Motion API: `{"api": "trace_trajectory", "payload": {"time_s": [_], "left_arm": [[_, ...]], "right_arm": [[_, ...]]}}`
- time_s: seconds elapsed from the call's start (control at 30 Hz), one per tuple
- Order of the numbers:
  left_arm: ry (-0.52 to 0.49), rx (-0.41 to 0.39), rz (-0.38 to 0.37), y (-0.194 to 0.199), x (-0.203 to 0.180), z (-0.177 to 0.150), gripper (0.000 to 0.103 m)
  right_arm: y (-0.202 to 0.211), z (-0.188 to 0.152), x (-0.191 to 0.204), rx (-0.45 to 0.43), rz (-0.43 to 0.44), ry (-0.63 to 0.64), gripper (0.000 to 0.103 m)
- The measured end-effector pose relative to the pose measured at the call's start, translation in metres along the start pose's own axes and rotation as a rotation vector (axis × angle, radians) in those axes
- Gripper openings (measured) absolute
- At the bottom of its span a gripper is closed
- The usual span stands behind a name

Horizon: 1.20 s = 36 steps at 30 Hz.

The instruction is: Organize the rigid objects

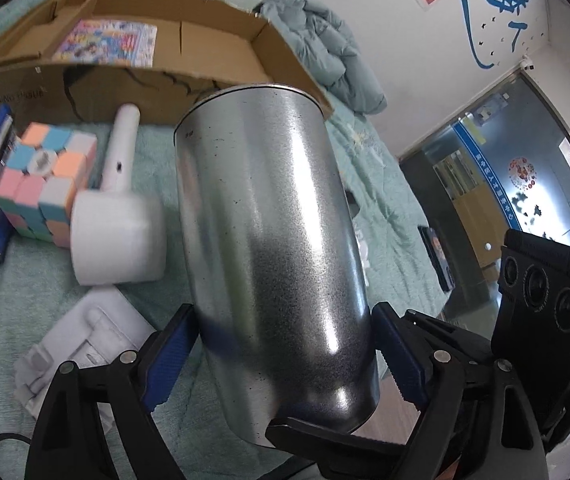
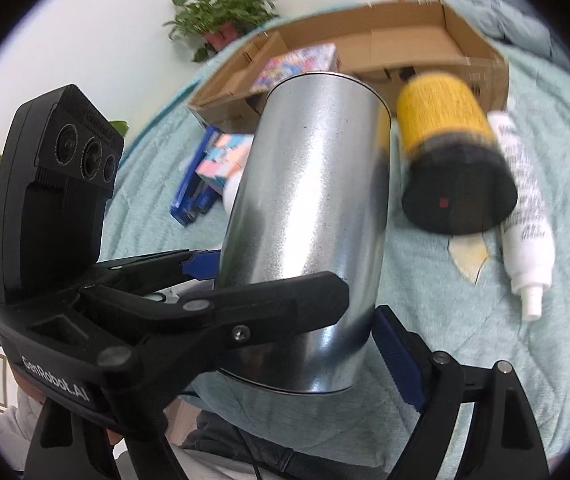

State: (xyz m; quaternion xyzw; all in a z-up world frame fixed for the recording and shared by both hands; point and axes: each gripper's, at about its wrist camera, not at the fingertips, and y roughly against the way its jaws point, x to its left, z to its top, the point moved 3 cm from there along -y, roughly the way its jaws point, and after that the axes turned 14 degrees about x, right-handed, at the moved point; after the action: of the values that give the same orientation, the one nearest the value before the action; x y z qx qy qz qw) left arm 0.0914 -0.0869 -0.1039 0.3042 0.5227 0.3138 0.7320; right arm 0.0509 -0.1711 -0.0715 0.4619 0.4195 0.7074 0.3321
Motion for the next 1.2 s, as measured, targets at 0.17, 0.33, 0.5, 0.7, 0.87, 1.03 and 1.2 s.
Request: {"api": "trace_trajectory", "payload": {"time_s": [0.17,0.33,0.5,0.7,0.87,1.03,1.2], "left_arm": [[-0.059,-0.093,0.074,0.035,-0.016,0.011,0.085],[-0.1,-0.152,0.102,0.067,-0.022,0.03,0.085],[-0.13,-0.198,0.136,0.086,-0.03,0.058,0.085],[-0.145,-0.223,0.14,0.104,-0.032,0.1,0.085],[-0.159,-0.239,0.17,0.111,-0.035,0.129,0.085],[-0.156,-0.247,0.189,0.113,-0.028,0.162,0.085],[-0.147,-0.246,0.205,0.115,-0.018,0.2,0.085]], "right_arm": [[0.02,0.013,0.018,-0.073,-0.031,0.079,0.085],[0.04,0.033,0.029,-0.145,-0.041,0.131,0.085],[0.054,0.055,0.028,-0.2,-0.023,0.149,0.085],[0.058,0.085,0.032,-0.228,-0.041,0.166,0.085],[0.064,0.11,0.029,-0.241,-0.03,0.176,0.085],[0.063,0.137,0.024,-0.229,-0.033,0.202,0.085],[0.061,0.175,0.017,-0.189,-0.031,0.214,0.085]]}}
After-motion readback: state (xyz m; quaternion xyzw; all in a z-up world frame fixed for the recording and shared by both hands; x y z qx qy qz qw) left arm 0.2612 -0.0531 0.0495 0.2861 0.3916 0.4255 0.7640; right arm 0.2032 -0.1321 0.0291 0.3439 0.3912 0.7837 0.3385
